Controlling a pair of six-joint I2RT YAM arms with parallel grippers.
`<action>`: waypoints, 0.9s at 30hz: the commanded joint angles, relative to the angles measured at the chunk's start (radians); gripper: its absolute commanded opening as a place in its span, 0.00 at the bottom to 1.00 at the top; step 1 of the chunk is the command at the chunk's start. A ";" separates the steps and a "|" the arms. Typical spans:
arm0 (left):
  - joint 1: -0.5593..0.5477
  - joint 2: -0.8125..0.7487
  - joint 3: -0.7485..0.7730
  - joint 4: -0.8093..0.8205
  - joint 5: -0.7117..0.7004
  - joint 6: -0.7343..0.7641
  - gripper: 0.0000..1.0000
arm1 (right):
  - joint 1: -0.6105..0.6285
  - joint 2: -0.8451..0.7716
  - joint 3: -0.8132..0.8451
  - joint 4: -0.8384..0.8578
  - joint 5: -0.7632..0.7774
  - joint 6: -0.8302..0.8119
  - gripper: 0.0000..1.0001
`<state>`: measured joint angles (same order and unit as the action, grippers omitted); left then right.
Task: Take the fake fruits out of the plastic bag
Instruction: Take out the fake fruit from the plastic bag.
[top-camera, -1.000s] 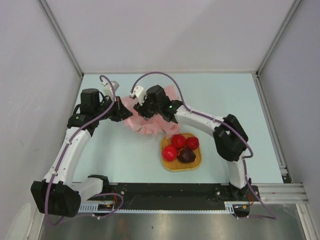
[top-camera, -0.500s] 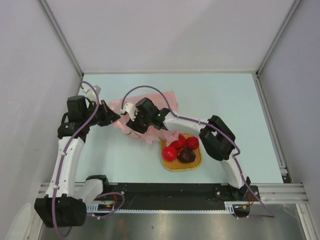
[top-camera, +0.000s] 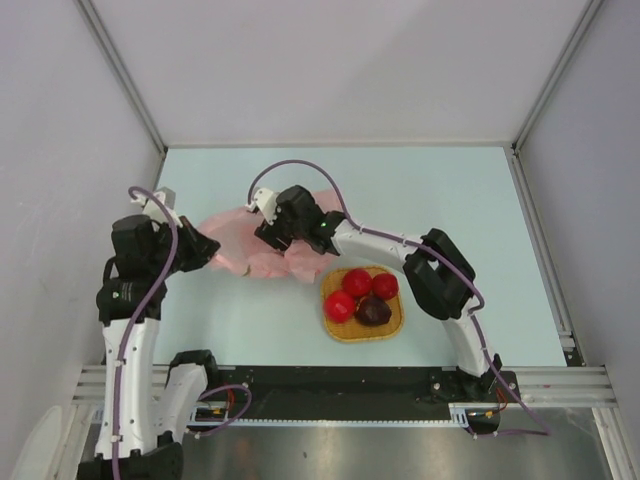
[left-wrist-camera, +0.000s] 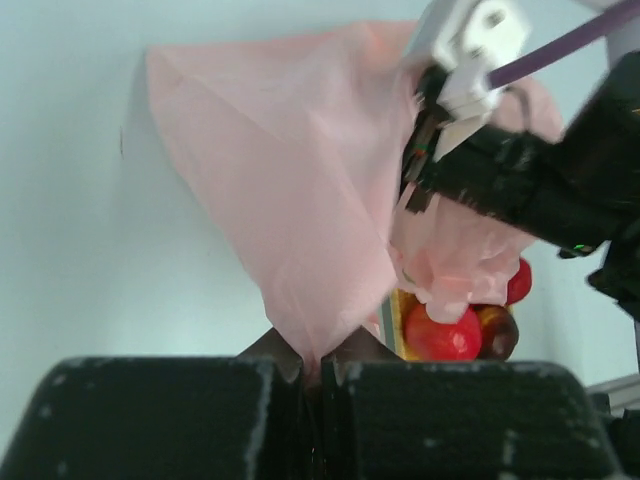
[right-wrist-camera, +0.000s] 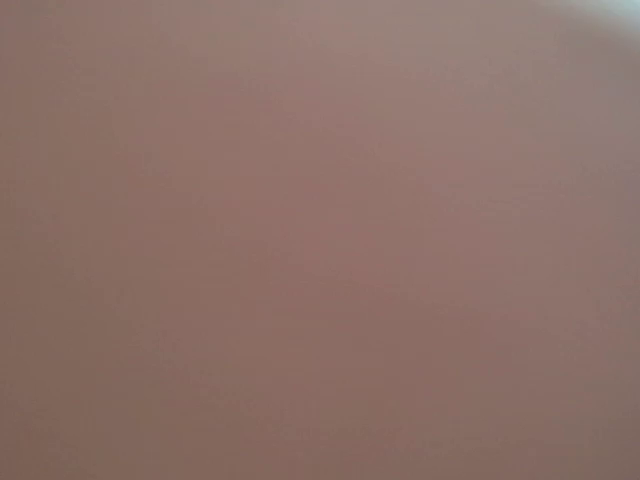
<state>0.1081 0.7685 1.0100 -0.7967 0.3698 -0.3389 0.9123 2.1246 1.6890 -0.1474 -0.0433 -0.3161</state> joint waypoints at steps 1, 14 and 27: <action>0.018 0.046 -0.155 -0.047 0.067 -0.002 0.01 | 0.014 -0.058 -0.005 0.091 0.136 -0.058 0.77; -0.059 0.225 -0.088 0.192 0.394 0.056 0.00 | -0.067 0.027 0.034 0.215 0.333 -0.118 1.00; -0.091 0.308 -0.008 0.136 0.422 0.120 0.01 | -0.147 0.212 0.231 0.152 0.261 -0.087 1.00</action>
<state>0.0216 1.0580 0.9409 -0.6415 0.7486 -0.2699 0.7902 2.2932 1.8408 0.0048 0.2234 -0.4255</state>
